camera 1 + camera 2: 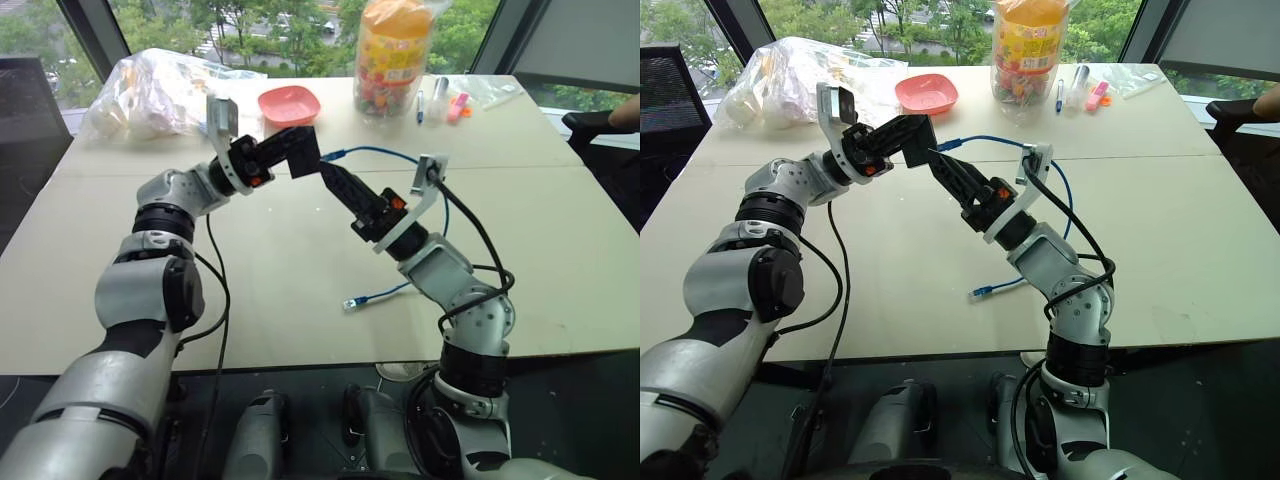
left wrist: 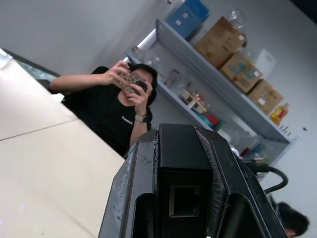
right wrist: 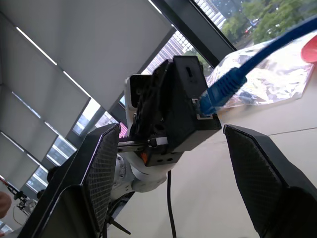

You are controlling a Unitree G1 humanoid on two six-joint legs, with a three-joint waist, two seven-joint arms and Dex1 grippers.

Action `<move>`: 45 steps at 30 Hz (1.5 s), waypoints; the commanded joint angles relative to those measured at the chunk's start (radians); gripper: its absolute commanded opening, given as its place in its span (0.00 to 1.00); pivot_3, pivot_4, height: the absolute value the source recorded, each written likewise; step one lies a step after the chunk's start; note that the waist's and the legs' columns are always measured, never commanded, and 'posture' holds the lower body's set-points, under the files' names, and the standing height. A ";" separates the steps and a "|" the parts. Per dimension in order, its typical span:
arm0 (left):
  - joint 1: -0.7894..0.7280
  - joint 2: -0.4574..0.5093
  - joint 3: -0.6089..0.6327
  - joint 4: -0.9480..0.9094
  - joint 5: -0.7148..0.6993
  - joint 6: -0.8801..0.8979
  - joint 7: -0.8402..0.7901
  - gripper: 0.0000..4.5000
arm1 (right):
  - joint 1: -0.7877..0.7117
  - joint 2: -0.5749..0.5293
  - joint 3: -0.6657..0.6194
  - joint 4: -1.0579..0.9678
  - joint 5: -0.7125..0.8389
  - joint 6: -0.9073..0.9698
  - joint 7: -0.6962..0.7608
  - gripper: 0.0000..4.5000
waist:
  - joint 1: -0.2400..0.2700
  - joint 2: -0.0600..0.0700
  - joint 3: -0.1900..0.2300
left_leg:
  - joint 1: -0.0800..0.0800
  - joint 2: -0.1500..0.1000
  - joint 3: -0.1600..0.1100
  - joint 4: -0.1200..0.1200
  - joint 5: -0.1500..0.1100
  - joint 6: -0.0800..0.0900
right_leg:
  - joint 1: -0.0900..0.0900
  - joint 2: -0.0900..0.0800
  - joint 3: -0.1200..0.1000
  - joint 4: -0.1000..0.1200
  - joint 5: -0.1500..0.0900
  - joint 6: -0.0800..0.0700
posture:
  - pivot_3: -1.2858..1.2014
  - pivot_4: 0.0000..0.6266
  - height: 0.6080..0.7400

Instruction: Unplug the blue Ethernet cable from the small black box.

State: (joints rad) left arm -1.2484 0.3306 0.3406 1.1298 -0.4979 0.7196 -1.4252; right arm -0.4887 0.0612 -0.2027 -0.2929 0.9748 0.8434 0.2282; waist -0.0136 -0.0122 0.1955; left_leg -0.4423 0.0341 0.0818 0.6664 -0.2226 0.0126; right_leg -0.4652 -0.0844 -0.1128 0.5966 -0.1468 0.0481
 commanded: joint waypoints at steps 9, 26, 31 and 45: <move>0.031 -0.008 0.007 -0.112 -0.064 0.080 -0.006 0.12 | -0.020 -0.001 0.020 0.033 -0.007 -0.109 0.007 0.77 | 0.000 0.000 0.000 | 0.000 0.000 0.000 0.000 0.000 0.000 | 0.000 0.000 0.000 0.000 0.000 0.001 | 0.52 0.24 1.00; 0.064 -0.024 0.000 -0.174 -0.082 0.115 0.025 0.12 | -0.023 -0.007 0.069 0.087 -0.031 -0.159 0.029 0.00 | -0.001 0.000 0.000 | 0.000 0.000 0.000 0.000 0.000 0.000 | 0.000 0.000 0.000 0.000 0.000 0.001 | 0.52 0.24 1.00; 0.064 -0.019 0.002 -0.168 -0.085 0.104 0.039 0.12 | -0.027 -0.009 0.073 0.099 -0.038 -0.170 0.032 0.00 | 0.000 0.000 0.000 | 0.000 0.000 0.000 0.000 0.000 0.000 | 0.000 0.000 0.000 0.000 0.000 0.001 | 0.52 0.24 1.00; 0.110 0.105 0.038 -0.223 -0.137 0.125 0.050 0.12 | -0.109 -0.163 -0.105 0.232 0.004 -0.233 0.029 0.00 | 0.004 0.000 0.000 | 0.000 0.000 0.000 0.000 0.000 0.000 | 0.000 0.000 0.000 0.000 0.000 0.000 | 0.52 0.24 1.00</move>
State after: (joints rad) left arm -1.1176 0.4544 0.3787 0.9380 -0.6128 0.8459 -1.3731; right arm -0.5612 -0.1000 -0.3141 -0.0588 0.9691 0.6118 0.2289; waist -0.0092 -0.0122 0.1955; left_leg -0.4424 0.0340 0.0813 0.6663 -0.2226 0.0126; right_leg -0.4651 -0.0848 -0.1129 0.5965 -0.1470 0.0484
